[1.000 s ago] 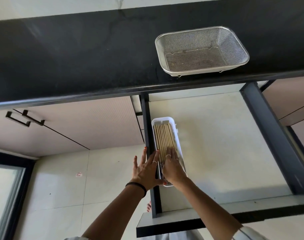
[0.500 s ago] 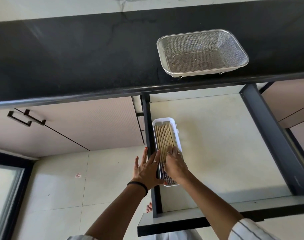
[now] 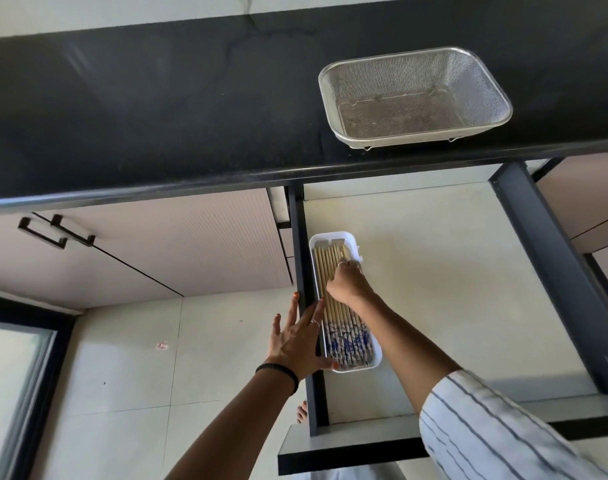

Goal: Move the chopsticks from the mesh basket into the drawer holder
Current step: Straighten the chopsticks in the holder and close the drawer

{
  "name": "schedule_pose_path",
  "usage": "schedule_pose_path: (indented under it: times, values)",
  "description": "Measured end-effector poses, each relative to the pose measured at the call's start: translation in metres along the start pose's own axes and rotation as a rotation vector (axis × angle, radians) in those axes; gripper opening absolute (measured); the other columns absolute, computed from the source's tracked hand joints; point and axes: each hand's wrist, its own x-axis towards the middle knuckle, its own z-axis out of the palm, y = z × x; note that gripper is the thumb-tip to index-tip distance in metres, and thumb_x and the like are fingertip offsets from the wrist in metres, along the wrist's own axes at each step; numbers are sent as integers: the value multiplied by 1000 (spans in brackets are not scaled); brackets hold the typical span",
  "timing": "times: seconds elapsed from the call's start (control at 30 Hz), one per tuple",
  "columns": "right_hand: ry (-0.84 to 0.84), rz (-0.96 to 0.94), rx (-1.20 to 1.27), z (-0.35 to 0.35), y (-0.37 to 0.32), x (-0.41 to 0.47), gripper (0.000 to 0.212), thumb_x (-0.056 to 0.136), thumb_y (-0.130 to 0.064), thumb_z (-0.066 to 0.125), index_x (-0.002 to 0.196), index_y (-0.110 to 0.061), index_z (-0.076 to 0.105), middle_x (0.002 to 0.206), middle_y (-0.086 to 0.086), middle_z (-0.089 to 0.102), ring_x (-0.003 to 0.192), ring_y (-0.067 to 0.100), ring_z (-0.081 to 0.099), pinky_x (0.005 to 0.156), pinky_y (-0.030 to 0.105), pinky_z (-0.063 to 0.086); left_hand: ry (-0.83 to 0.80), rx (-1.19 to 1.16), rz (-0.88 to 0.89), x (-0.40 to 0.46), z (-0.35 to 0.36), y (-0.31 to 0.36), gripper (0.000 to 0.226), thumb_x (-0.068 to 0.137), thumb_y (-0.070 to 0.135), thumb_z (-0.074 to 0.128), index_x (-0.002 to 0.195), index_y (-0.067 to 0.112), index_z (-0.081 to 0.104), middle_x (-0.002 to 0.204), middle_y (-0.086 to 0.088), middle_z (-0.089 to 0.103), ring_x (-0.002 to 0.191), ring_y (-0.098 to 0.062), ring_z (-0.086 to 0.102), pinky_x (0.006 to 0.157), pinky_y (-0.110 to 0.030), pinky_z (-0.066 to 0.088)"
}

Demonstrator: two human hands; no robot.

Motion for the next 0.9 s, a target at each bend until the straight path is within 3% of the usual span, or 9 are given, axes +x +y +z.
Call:
schedule_pose_path:
  times: [0.17,0.3,0.4,0.47,0.53,0.6,0.67,0.73,0.9]
  values:
    - [-5,49,39,4,-5,1,61,90,-8,47,143,8,23,154,24,14,128,36,47,104,41,46,-1,-8,2,-1,1,-1,117,74,60,68,152,22,-10,160,6,-4,142,-23,-24,115,-57,2]
    - [35,59,-3,11,0,-4,61,90,-5,51,143,8,25,155,17,16,135,32,38,106,39,44,-9,-12,6,0,0,0,117,74,60,68,151,22,-12,160,5,-6,141,-24,-26,114,-57,2]
    - [70,20,-104,18,3,-12,38,91,-7,54,127,7,50,151,17,22,136,33,36,106,39,43,-13,-3,6,-1,-1,0,116,75,60,68,151,22,-11,160,5,-6,141,-24,-25,115,-57,3]
    - [108,1,-169,21,3,-16,32,92,-8,55,121,5,56,152,17,21,132,33,41,103,40,47,-18,2,6,-2,-2,1,115,75,60,67,151,22,-11,160,5,-6,141,-25,-26,116,-57,3]
    - [171,-38,-195,24,4,-19,37,92,-7,54,128,3,52,154,16,18,131,33,42,103,40,47,-20,1,5,-2,-4,1,114,76,59,67,151,22,-11,160,6,-6,141,-24,-26,116,-57,3]
    - [215,-125,-244,28,7,-19,45,93,-6,52,137,0,44,157,15,15,135,33,37,112,40,37,-20,7,7,-3,-4,1,114,76,59,67,151,22,-11,160,6,-7,141,-24,-26,117,-56,3]
    - [205,-187,-281,31,10,-17,55,93,-5,49,145,-2,31,161,13,8,141,32,30,118,39,26,-15,10,7,-3,-5,1,114,76,59,67,151,22,-11,160,7,-6,141,-24,-26,117,-56,4]
    - [166,-188,-284,32,13,-15,61,93,-5,50,148,1,23,161,12,3,143,31,27,119,38,25,-10,2,4,-3,-4,2,115,76,58,68,151,22,-11,160,8,-6,141,-23,-26,117,-55,5]
    - [67,-109,-203,28,10,-10,51,93,-8,51,141,5,37,161,14,5,145,33,22,118,39,25,-7,-1,8,-3,-3,1,115,75,58,68,151,22,-11,160,8,-5,142,-23,-25,117,-56,5]
